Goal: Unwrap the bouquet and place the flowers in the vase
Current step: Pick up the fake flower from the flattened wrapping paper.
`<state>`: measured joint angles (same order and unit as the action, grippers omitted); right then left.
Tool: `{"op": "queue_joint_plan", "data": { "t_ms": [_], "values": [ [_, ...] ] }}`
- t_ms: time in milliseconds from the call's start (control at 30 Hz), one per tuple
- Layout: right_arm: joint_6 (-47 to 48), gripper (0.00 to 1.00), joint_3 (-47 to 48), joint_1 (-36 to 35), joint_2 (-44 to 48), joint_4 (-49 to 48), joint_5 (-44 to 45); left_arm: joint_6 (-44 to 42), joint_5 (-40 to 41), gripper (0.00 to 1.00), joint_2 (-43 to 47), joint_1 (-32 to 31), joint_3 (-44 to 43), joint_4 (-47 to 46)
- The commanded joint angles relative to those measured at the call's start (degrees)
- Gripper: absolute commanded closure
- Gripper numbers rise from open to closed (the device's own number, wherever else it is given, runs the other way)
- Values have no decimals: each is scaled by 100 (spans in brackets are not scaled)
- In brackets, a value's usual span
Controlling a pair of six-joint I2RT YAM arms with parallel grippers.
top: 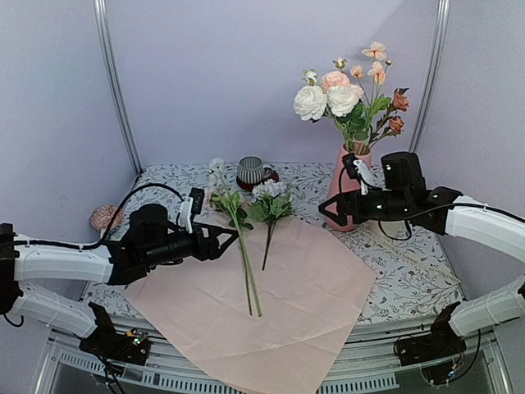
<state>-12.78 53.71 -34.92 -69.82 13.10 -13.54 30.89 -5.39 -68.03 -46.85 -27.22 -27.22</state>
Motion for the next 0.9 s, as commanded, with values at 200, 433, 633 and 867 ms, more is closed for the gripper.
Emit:
{"op": "queue_joint_plan", "data": {
  "t_ms": [200,433,633,867],
  "values": [
    [171,12,-16,-841,-1129,-1651,114,966,153,30,-1282,38,-635,696],
    [459,12,-105,-844,-1829,-2757,449,1319,217,37,-1757,29,-868,724],
    [5,13,-1298,-846,-2246,-5164,876,1756,604,55,-2287,27,-1465,1478],
    [-329,16,-1557,-842,-2614,-5625,948,2194,1137,60,-2652,32,-1821,1919]
  ]
}}
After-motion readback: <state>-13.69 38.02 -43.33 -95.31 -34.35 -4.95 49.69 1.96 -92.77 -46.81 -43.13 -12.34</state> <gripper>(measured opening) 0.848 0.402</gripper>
